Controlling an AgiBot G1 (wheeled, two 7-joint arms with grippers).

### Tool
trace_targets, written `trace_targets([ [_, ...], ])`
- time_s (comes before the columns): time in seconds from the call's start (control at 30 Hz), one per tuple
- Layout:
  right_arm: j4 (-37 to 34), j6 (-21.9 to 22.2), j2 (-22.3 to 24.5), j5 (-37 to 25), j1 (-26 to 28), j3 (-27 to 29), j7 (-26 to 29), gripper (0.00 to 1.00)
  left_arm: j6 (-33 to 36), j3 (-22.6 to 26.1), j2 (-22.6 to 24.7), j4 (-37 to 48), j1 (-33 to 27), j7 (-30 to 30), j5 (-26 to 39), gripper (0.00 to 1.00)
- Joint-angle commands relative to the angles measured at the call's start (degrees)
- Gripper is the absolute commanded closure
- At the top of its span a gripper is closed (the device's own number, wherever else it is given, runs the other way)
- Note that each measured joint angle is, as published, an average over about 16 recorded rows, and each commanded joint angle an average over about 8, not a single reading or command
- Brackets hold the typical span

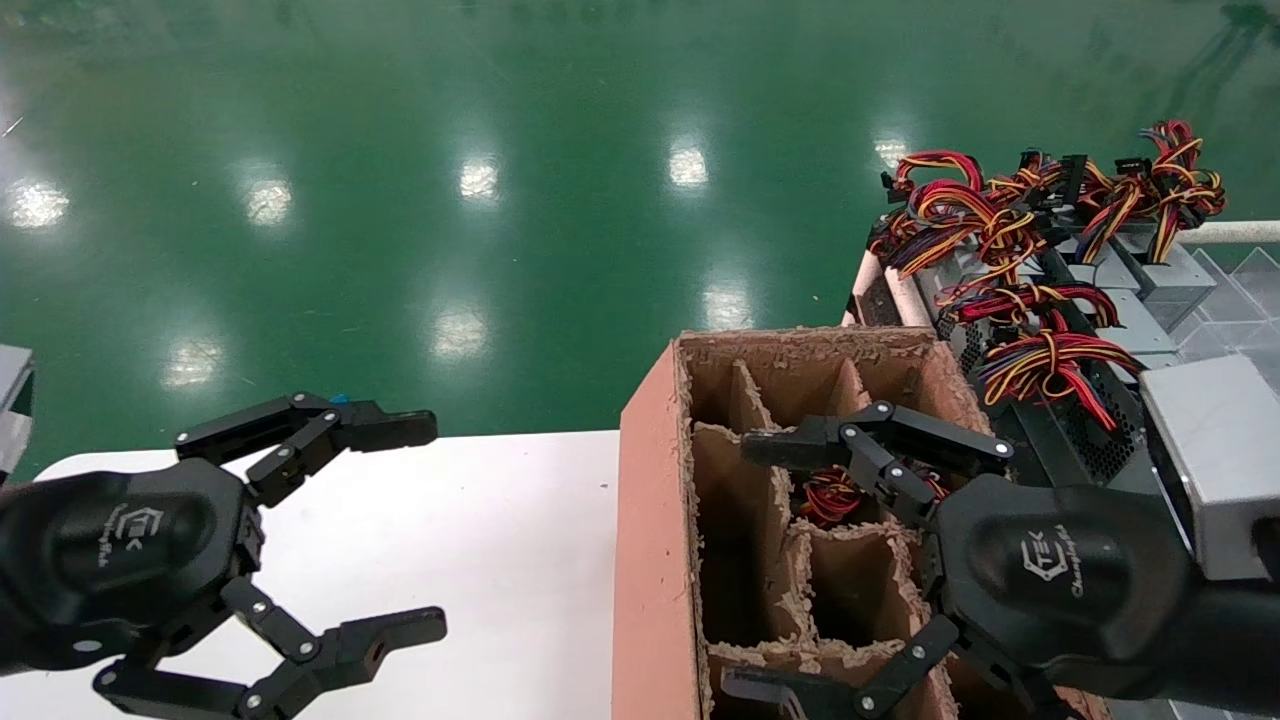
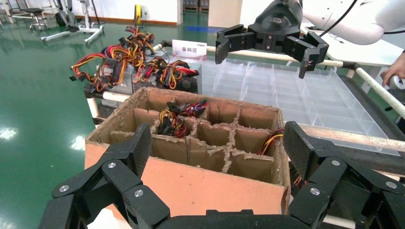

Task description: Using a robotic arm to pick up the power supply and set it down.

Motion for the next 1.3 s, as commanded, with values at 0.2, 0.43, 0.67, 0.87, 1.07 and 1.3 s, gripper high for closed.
trace_targets([
  [0.2, 0.0, 0.0, 0.0, 0.0, 0.0, 0.0, 0.0, 0.0, 0.0, 0.0, 0.0, 0.0, 0.0, 0.0, 0.0, 0.0],
  [0.43, 0.0, 0.0, 0.0, 0.0, 0.0, 0.0, 0.0, 0.0, 0.0, 0.0, 0.0, 0.0, 0.0, 0.0, 0.0, 0.0],
  [0.67, 0.0, 0.0, 0.0, 0.0, 0.0, 0.0, 0.0, 0.0, 0.0, 0.0, 0.0, 0.0, 0.0, 0.0, 0.0, 0.0],
  [0.87, 0.0, 0.0, 0.0, 0.0, 0.0, 0.0, 0.0, 0.0, 0.0, 0.0, 0.0, 0.0, 0.0, 0.0, 0.0, 0.0],
  [1.07, 0.0, 0.0, 0.0, 0.0, 0.0, 0.0, 0.0, 0.0, 0.0, 0.0, 0.0, 0.0, 0.0, 0.0, 0.0, 0.0],
  [1.3, 0.0, 0.0, 0.0, 0.0, 0.0, 0.0, 0.0, 0.0, 0.0, 0.0, 0.0, 0.0, 0.0, 0.0, 0.0, 0.0],
])
